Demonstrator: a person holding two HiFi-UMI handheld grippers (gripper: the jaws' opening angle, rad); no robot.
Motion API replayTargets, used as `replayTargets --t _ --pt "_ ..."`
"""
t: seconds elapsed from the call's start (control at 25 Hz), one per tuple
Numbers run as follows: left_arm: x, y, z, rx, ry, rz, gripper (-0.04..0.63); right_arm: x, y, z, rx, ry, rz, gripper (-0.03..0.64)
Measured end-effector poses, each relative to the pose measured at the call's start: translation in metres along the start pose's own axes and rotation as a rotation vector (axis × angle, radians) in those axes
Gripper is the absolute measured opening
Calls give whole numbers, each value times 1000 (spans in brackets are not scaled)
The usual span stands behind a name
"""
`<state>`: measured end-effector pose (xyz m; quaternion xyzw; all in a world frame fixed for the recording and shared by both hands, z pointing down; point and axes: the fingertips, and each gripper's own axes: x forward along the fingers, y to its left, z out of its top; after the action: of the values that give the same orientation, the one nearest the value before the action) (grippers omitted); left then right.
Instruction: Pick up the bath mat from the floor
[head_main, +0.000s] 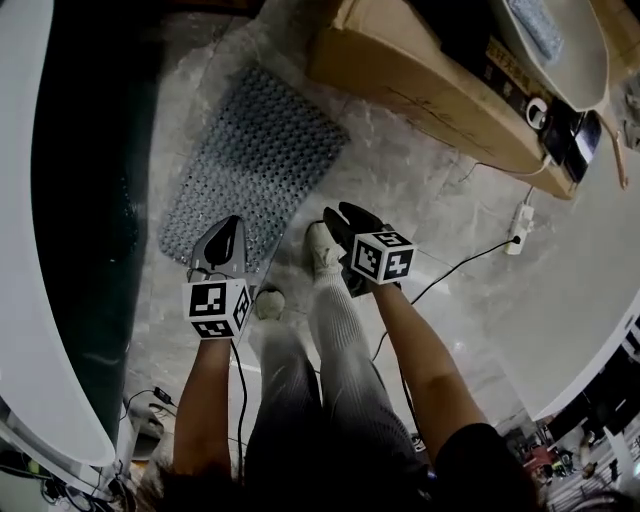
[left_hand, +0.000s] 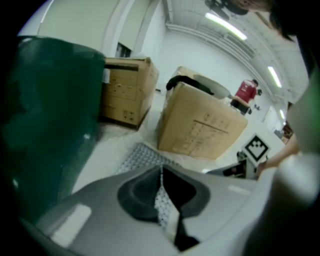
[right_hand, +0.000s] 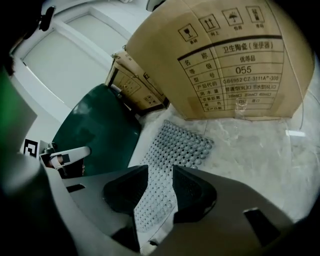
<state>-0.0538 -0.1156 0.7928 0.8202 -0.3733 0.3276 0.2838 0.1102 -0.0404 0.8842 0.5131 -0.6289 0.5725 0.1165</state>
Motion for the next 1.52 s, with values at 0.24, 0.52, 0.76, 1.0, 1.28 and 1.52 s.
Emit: replayTargets --t 0.24,0.52,0.76,1.0,1.28,1.52 --pt "52 3 -31 16 9 -22 18 44 -39 -7 45 -30 -29 149" --pt "111 22 -54 43 -12 -25 18 90 -77 -21 82 -52 -29 155" --pt "146 32 -73 59 -20 -29 18 118 -101 -37 107 -50 -21 164" --pt "170 40 -91 55 -33 -17 17 140 -117 -46 154 -48 9 184" --pt "179 48 -109 35 -34 -2 17 156 -120 -46 186 -71 84 192" --pt "184 56 -111 34 -48 3 17 171 -127 -43 242 -86 92 184"
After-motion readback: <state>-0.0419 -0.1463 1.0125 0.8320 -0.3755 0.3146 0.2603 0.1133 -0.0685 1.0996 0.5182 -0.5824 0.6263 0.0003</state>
